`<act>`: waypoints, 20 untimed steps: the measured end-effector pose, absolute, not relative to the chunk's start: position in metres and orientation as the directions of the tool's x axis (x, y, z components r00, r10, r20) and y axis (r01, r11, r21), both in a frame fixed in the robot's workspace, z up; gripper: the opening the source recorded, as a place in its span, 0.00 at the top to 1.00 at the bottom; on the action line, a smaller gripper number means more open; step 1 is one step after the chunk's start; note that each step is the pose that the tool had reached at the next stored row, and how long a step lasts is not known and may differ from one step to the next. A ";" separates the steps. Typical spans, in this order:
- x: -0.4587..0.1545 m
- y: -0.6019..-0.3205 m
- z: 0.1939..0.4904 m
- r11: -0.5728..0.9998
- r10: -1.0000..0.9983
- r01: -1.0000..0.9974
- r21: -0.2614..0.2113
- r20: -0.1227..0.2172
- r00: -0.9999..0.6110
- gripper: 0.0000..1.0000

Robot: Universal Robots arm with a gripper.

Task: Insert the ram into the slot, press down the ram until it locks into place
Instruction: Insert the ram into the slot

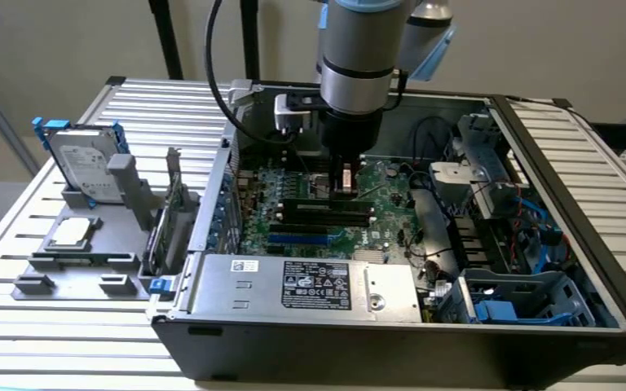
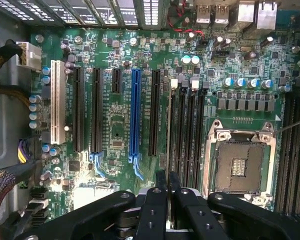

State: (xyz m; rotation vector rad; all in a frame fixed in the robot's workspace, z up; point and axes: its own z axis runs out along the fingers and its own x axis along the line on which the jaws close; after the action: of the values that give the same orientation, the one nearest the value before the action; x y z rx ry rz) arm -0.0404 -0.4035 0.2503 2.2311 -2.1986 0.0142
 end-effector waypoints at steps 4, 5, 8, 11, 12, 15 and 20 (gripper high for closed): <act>-0.040 -0.403 0.246 -0.013 -1.000 -1.000 -0.001 0.022 0.013 0.87; -0.040 -0.403 0.245 -0.011 -1.000 -1.000 -0.001 0.023 0.011 0.87; -0.040 -0.403 0.244 -0.001 -1.000 -1.000 -0.001 0.024 0.001 0.87; -0.040 -0.402 0.243 0.011 -1.000 -1.000 -0.001 0.024 -0.011 0.87; -0.040 -0.401 0.243 0.013 -1.000 -1.000 -0.001 0.024 -0.013 0.87; -0.040 -0.400 0.242 0.014 -1.000 -1.000 -0.001 0.023 -0.014 0.87; -0.040 -0.399 0.240 0.014 -1.000 -1.000 -0.011 0.024 -0.015 0.87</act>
State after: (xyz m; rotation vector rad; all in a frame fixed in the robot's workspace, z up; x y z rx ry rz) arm -0.0405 -0.3990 0.2403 2.1985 -2.2306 0.0381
